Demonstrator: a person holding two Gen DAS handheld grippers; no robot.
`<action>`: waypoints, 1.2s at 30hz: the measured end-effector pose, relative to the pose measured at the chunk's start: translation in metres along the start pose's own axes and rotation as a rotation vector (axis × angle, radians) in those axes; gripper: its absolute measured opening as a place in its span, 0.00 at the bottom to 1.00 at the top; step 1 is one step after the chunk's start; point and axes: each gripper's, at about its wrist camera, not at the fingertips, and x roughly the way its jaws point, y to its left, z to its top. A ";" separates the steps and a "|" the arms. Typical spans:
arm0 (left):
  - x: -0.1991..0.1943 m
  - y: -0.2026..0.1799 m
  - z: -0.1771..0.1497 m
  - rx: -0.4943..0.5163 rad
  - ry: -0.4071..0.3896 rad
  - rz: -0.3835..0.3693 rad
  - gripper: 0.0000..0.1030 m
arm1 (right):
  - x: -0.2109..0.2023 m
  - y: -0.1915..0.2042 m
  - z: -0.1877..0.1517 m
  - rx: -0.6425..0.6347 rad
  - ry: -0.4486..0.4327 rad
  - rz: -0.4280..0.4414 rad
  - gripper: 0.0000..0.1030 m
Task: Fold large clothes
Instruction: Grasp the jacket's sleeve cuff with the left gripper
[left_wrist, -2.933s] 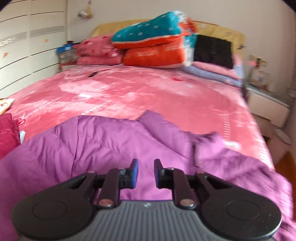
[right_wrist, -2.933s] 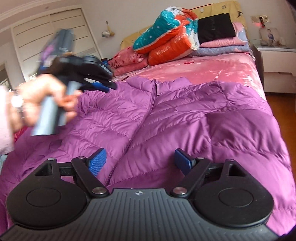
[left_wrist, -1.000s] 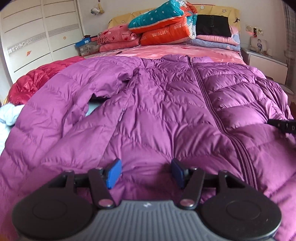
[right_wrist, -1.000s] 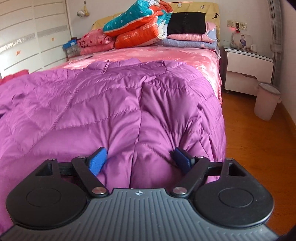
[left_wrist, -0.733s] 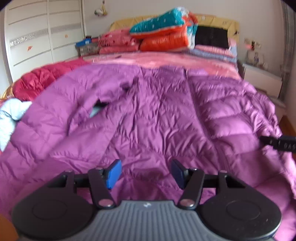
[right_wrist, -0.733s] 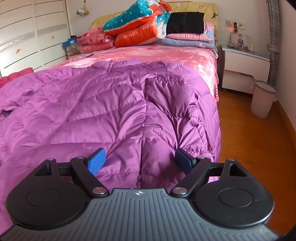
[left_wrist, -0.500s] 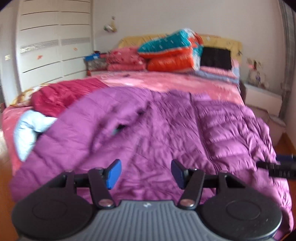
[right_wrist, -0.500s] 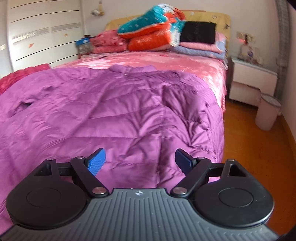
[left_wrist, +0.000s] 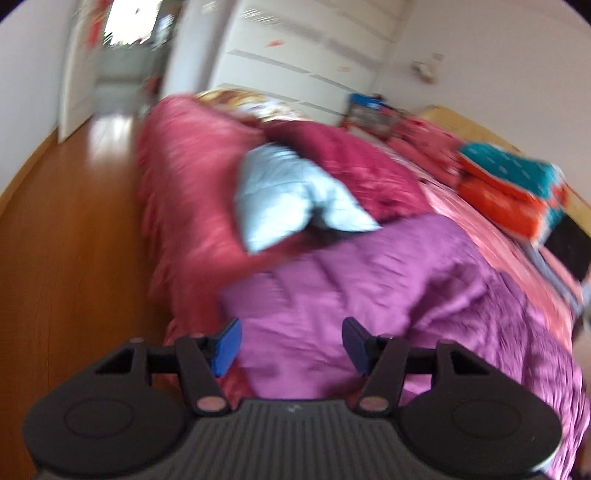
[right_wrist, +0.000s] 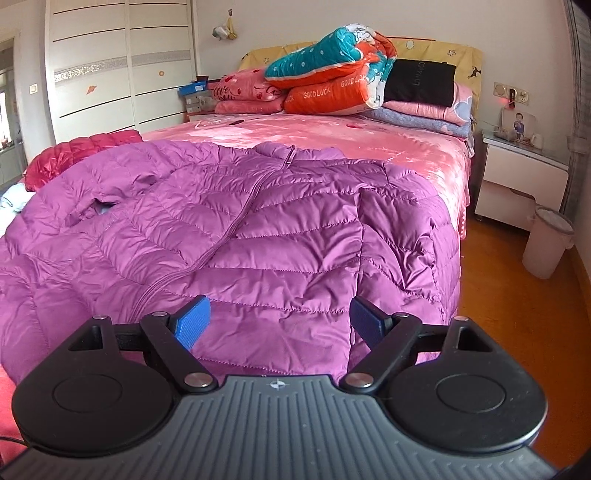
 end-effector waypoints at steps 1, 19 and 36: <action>0.003 0.006 0.002 -0.026 0.005 0.003 0.58 | -0.002 0.001 -0.001 -0.002 0.004 -0.002 1.00; 0.104 0.044 -0.002 -0.367 0.227 -0.106 0.61 | -0.012 0.027 -0.011 -0.119 0.062 -0.019 1.00; 0.093 0.023 0.030 -0.363 0.145 -0.163 0.09 | -0.003 0.035 -0.011 -0.173 0.063 0.011 1.00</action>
